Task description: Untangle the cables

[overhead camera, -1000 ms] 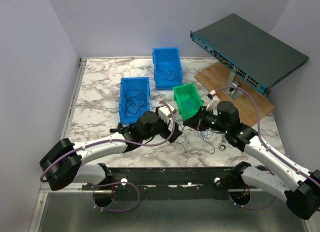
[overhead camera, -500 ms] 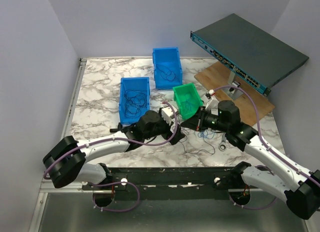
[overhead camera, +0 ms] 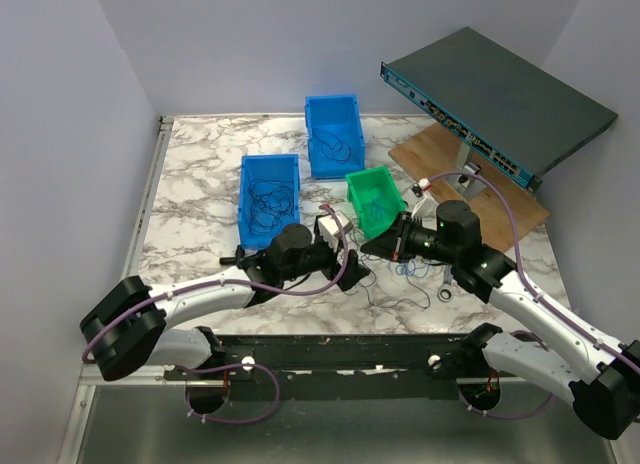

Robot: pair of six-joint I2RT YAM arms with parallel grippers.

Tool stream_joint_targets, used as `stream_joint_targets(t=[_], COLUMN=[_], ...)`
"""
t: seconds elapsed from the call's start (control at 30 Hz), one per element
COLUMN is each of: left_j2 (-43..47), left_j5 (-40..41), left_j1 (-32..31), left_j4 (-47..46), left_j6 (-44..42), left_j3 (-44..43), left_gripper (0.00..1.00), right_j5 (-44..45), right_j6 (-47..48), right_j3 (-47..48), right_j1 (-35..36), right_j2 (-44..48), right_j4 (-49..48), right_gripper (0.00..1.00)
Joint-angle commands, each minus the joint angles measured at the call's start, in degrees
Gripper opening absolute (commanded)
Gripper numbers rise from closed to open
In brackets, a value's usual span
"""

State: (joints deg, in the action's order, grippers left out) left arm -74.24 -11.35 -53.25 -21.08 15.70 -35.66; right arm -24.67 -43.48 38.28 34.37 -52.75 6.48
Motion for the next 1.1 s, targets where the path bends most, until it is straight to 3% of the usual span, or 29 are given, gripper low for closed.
stream_joint_targets(t=[0.0,0.47,0.6,0.67,0.73,0.83,0.87,0.97,1.0,1.07], left_j2=[5.31,1.59,0.15,-0.89,-1.73,-1.83,-1.66,-0.76,-0.54,0.10], left_j5=[-1.97,-4.83,-6.81,-9.57,-10.77,-10.27,-9.60,-7.56,-7.46,-7.92], left_j1=[0.08,1.03,2.11,2.61,2.80,2.97,3.14,3.87,4.51,5.81], left_j4=[-6.94,-5.61,-4.75,-5.36,-5.59,-5.81,-5.74,-4.91,-4.60,-3.91], left_j6=[0.11,2.05,2.59,3.31,3.71,3.81,3.72,4.04,4.26,4.74], left_j3=[4.35,1.60,0.14,-0.34,-0.89,-0.85,-0.59,-0.02,0.05,0.32], left_gripper=[0.99,0.98,0.92,0.82,0.61,0.13,0.01,0.00,0.00,0.00], right_j5=[1.40,-2.01,-2.66,-2.82,-2.73,-0.17,1.29,8.96,11.92,16.35], right_j6=[0.26,-1.57,-2.19,-2.37,-2.31,-1.97,-1.75,-0.58,-0.01,0.97], right_j3=[0.66,0.35,0.17,-0.16,-0.47,-1.35,-1.54,-0.97,-0.85,-1.10], right_j1=[0.40,1.05,1.36,1.48,1.48,1.57,1.54,1.49,1.45,1.47], right_j2=[0.47,-0.02,0.50,0.54,0.66,2.04,2.58,4.54,5.50,8.00], right_j4=[-0.48,-4.36,-4.90,-5.06,-4.71,-3.54,-2.49,3.26,5.00,7.44], right_gripper=[0.01,0.01,0.01,0.01,0.01,0.03,0.17,0.71,0.78,0.83])
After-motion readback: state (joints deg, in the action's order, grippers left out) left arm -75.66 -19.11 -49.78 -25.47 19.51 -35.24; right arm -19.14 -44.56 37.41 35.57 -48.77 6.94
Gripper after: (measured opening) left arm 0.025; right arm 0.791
